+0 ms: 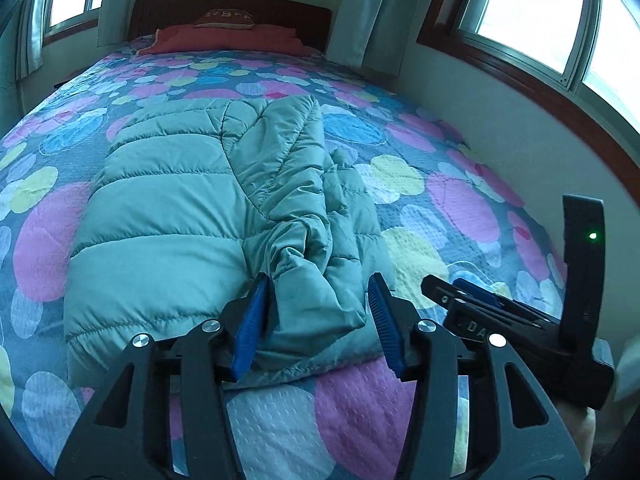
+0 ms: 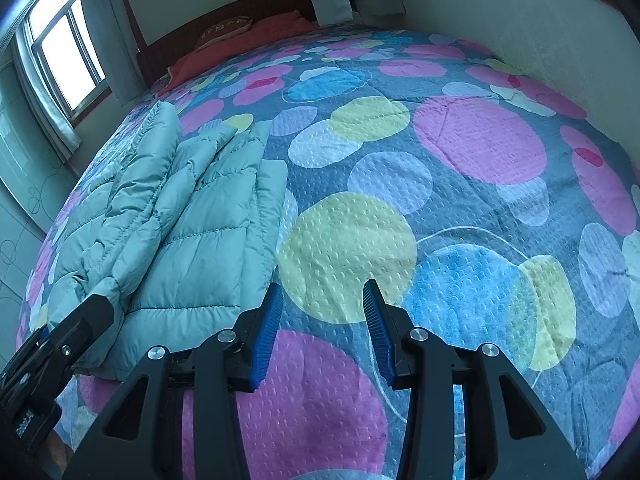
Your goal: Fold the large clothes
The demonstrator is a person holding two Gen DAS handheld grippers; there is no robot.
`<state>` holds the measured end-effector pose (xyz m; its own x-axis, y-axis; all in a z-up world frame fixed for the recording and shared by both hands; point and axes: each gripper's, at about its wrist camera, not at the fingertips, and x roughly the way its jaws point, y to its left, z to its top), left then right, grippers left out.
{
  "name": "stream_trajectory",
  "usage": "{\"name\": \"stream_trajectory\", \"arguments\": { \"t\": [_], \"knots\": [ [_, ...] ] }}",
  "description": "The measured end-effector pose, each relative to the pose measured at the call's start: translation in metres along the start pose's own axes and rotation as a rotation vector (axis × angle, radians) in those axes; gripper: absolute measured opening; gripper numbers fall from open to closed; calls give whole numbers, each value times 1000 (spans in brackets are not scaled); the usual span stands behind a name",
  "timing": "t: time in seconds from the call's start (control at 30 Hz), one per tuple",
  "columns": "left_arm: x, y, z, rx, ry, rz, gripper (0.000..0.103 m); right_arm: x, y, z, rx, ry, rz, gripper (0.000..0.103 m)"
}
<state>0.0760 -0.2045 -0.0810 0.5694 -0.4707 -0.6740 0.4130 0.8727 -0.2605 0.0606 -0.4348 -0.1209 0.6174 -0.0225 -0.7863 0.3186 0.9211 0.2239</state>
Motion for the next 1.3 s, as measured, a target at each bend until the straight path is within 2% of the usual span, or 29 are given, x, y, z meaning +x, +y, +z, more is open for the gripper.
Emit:
{"name": "stream_trajectory", "arguments": {
  "t": [0.2,0.3,0.4,0.57,0.67,0.77,0.9,0.93,1.0,1.13,1.27,1.3],
  "knots": [
    [-39,26,0,-125,-49,-69,50,-11,10,-1,-10,-14,-1,43],
    [-57,54,0,-223,-102,-63,53,-18,18,1,-20,-29,4,43],
    [-67,90,-1,-341,-150,-24,56,-24,24,5,-3,-35,35,43],
    [-57,157,-4,-548,-144,30,56,-23,41,14,9,-35,84,43],
    [-41,193,-8,-685,-108,2,56,-19,52,23,23,-31,120,43],
    [-24,216,-10,-780,-76,-50,56,-11,57,33,71,-19,176,43],
    [-4,226,-7,-846,-48,-116,59,4,63,48,156,-7,262,44],
    [1,227,-6,-860,-41,-131,61,9,64,51,179,1,283,57],
    [8,228,-6,-880,-33,-154,63,18,65,56,227,9,333,65],
    [18,227,-6,-892,-21,-181,63,37,74,63,265,44,402,65],
    [24,226,-3,-877,-10,-185,63,62,82,65,270,101,423,65],
    [25,225,-2,-875,-7,-184,63,66,85,64,264,111,421,54]
  ]
}}
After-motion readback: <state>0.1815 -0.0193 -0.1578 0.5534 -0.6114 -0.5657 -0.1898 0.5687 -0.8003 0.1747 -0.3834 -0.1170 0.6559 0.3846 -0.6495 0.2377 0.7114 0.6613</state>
